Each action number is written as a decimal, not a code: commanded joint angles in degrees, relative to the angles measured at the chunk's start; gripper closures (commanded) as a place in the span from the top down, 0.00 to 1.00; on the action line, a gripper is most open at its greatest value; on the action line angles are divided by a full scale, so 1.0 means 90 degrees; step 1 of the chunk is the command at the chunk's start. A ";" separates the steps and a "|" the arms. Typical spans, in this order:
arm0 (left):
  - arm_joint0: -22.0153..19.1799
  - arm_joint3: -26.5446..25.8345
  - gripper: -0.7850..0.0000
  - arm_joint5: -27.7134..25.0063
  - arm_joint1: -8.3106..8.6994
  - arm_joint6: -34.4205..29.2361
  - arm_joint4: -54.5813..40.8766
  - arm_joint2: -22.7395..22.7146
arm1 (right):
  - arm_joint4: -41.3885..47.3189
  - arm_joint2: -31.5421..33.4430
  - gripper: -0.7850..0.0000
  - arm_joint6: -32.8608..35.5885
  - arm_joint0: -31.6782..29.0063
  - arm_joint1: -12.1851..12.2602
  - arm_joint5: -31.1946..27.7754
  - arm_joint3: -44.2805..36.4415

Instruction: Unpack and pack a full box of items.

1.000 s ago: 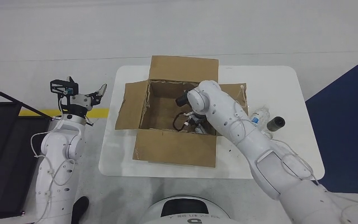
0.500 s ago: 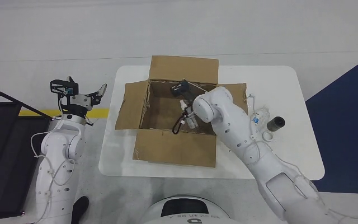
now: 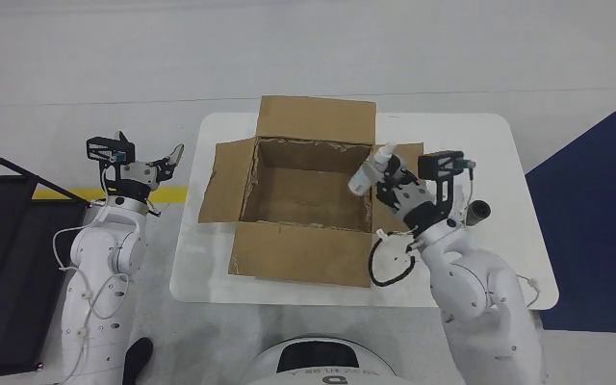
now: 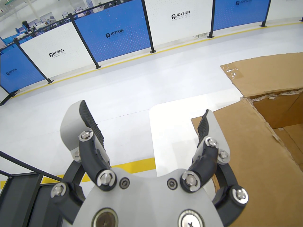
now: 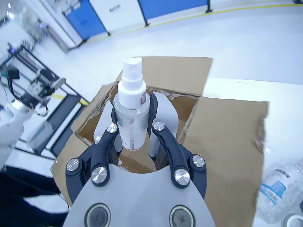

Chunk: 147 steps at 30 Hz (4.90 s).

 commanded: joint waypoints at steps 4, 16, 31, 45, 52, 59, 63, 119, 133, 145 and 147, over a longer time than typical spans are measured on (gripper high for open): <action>0.0000 0.0000 1.00 0.0000 0.0000 0.0000 0.0000 0.0000 | 0.1413 0.1159 0.00 -0.1673 -0.1377 -0.0056 0.0250 -0.0019; 0.0000 0.0000 1.00 0.0000 0.0000 0.0000 0.0000 0.0000 | 0.2577 0.1603 0.00 -0.2703 -0.2378 -0.0152 0.0163 0.0076; 0.0000 0.0000 1.00 0.0000 0.0000 0.0000 0.0000 0.0000 | 0.2598 0.2071 0.00 -0.3446 -0.2149 -0.0193 0.0576 0.0555; 0.0000 0.0000 1.00 0.0000 0.0000 0.0000 0.0000 0.0000 | 0.0299 0.1955 0.00 -0.5903 -0.0871 -0.0295 0.1596 0.3389; 0.0000 0.0000 1.00 0.0000 0.0000 0.0000 0.0000 0.0000 | -0.0483 0.1681 0.00 -0.6242 -0.0317 -0.0338 0.2125 0.4366; 0.0000 0.0000 1.00 0.0000 0.0000 0.0000 0.0000 0.0000 | -0.1224 0.1768 0.00 -0.5598 -0.0282 -0.0295 0.2118 0.4715; 0.0000 0.0000 1.00 0.0000 0.0000 0.0000 0.0000 0.0000 | -0.1515 0.1777 0.00 -0.5458 -0.0251 -0.0294 0.2205 0.4856; 0.0000 0.0000 1.00 0.0000 0.0000 0.0000 0.0000 0.0000 | 0.0193 0.2436 1.00 -0.5288 -0.3061 -0.0522 -0.0282 0.0925; 0.0000 0.0000 1.00 0.0000 0.0000 0.0000 0.0000 0.0000 | -0.0185 0.2413 1.00 -0.4087 -0.2160 -0.0484 0.0601 0.1737; 0.0000 0.0000 1.00 0.0000 0.0000 0.0000 0.0000 0.0000 | -0.0618 0.2541 1.00 -0.3113 -0.0594 -0.0377 0.0560 0.3827; 0.0000 0.0000 1.00 0.0000 0.0000 0.0000 0.0000 0.0000 | -0.0552 0.2580 1.00 -0.3164 -0.0528 -0.0372 0.0456 0.3979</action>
